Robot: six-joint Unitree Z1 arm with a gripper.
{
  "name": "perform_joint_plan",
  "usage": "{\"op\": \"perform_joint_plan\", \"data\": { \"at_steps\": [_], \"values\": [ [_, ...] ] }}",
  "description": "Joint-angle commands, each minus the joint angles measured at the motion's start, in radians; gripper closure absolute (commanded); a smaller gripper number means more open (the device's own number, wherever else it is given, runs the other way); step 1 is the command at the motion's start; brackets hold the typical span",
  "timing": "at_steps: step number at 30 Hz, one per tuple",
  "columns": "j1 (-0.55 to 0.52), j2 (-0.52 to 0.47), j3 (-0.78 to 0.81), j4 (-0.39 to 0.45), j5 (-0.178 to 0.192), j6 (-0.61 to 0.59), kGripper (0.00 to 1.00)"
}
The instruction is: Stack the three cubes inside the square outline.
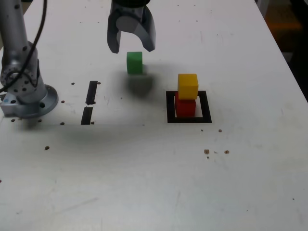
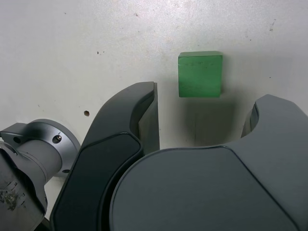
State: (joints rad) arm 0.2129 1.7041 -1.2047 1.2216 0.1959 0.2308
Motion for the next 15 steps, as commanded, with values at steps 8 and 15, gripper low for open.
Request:
{"op": "perform_joint_plan", "data": {
  "at_steps": [8, 15],
  "values": [
    [0.075, 0.019, 0.043, -0.065, -0.003, 0.038, 0.27],
    [0.113, 0.045, 0.073, -0.101, -0.005, 0.058, 0.27]
  ]
}}
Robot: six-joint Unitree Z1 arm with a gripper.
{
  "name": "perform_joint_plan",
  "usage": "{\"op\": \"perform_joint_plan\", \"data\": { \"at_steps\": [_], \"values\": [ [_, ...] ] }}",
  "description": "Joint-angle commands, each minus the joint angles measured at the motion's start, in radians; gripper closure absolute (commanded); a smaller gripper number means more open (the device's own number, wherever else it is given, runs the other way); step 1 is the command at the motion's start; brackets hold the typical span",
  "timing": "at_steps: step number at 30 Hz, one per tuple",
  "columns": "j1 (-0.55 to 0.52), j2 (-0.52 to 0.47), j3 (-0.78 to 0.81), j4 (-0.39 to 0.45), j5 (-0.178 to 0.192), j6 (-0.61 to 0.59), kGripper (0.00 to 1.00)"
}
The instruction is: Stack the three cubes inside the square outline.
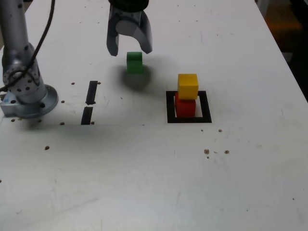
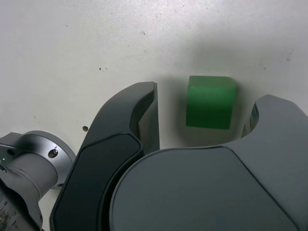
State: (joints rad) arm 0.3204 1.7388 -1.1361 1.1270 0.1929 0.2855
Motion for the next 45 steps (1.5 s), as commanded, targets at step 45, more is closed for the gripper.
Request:
{"op": "perform_joint_plan", "data": {
  "at_steps": [45],
  "values": [
    [0.073, 0.119, 0.001, -0.109, -0.045, 0.043, 0.66]
  ]
}}
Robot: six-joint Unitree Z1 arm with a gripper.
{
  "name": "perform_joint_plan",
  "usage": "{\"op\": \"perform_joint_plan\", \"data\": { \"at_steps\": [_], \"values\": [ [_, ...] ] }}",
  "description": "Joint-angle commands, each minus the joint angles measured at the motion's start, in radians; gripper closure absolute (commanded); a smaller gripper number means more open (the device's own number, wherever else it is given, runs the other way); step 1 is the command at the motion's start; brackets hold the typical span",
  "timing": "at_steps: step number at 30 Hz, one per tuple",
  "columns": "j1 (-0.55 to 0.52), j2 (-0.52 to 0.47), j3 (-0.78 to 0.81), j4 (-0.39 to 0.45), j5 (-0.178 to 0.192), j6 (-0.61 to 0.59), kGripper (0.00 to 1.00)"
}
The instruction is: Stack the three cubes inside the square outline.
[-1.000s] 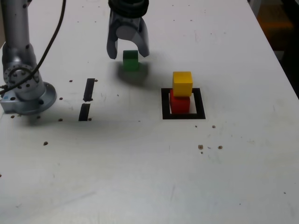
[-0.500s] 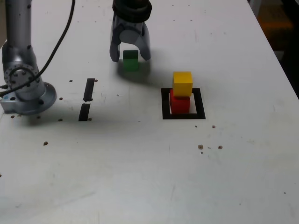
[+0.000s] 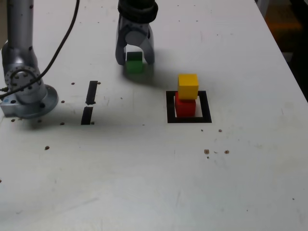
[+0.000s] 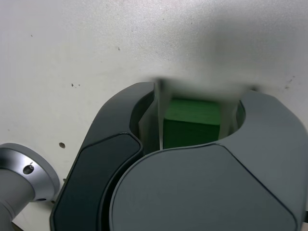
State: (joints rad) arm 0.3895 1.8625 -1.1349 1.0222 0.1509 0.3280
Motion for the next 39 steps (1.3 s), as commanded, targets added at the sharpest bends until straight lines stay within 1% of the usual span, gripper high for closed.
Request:
{"op": "perform_joint_plan", "data": {
  "at_steps": [1, 3, 6, 11, 14, 21, 25, 29, 33, 39],
  "values": [
    [0.005, -0.007, 0.002, -0.009, -0.005, 0.000, 0.71],
    [0.006, -0.011, 0.005, -0.016, -0.007, 0.001, 0.78],
    [0.006, -0.019, 0.016, -0.021, -0.007, 0.001, 0.82],
    [0.006, -0.041, 0.029, -0.010, -0.009, 0.001, 0.85],
    [0.006, -0.068, 0.029, 0.021, -0.011, 0.001, 0.85],
    [-0.013, -0.143, -0.004, 0.140, -0.026, -0.002, 0.85],
    [-0.067, -0.200, -0.063, 0.245, -0.049, -0.026, 0.85],
    [-0.114, -0.235, -0.119, 0.315, -0.072, -0.055, 0.85],
    [-0.177, -0.252, -0.185, 0.378, -0.092, -0.092, 0.85],
    [-0.274, -0.237, -0.285, 0.442, -0.106, -0.152, 0.85]
  ]
}}
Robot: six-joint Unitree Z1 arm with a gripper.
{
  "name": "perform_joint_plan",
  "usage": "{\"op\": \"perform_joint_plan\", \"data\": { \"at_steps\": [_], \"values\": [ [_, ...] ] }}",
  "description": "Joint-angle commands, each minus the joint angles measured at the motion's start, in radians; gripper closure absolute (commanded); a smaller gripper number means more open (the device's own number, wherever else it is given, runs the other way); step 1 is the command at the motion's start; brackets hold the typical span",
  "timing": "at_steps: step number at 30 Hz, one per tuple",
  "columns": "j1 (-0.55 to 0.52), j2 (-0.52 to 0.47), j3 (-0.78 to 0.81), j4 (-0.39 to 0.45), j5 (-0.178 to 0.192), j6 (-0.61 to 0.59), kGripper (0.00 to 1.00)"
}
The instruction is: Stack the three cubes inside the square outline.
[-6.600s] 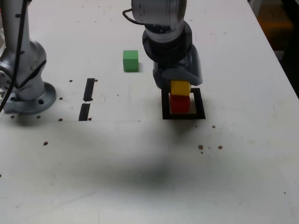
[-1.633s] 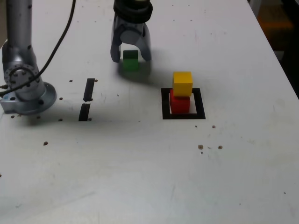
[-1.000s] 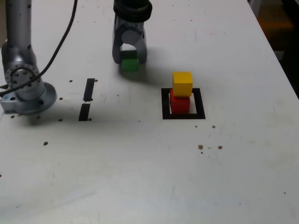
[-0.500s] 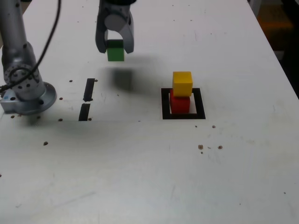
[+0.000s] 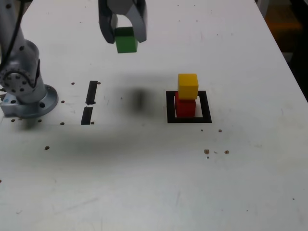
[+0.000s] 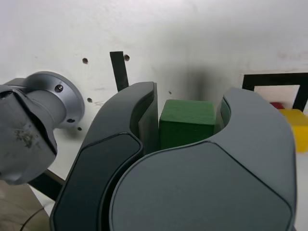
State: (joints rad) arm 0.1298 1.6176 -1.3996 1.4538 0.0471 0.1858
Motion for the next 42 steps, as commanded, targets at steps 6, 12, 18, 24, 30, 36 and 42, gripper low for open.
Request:
{"op": "perform_joint_plan", "data": {
  "at_steps": [6, 12, 18, 24, 30, 36, 42],
  "values": [
    [-0.093, 0.051, -0.105, 0.041, -0.005, -0.066, 0.85],
    [-0.148, 0.095, -0.161, 0.044, -0.011, -0.105, 0.85],
    [-0.182, 0.145, -0.220, 0.048, -0.016, -0.132, 0.85],
    [-0.218, 0.218, -0.261, 0.037, -0.018, -0.155, 0.85],
    [-0.247, 0.274, -0.307, 0.028, -0.018, -0.176, 0.85],
    [-0.256, 0.292, -0.315, 0.015, -0.018, -0.186, 0.85],
    [-0.270, 0.300, -0.314, -0.001, -0.015, -0.195, 0.85]
  ]
}}
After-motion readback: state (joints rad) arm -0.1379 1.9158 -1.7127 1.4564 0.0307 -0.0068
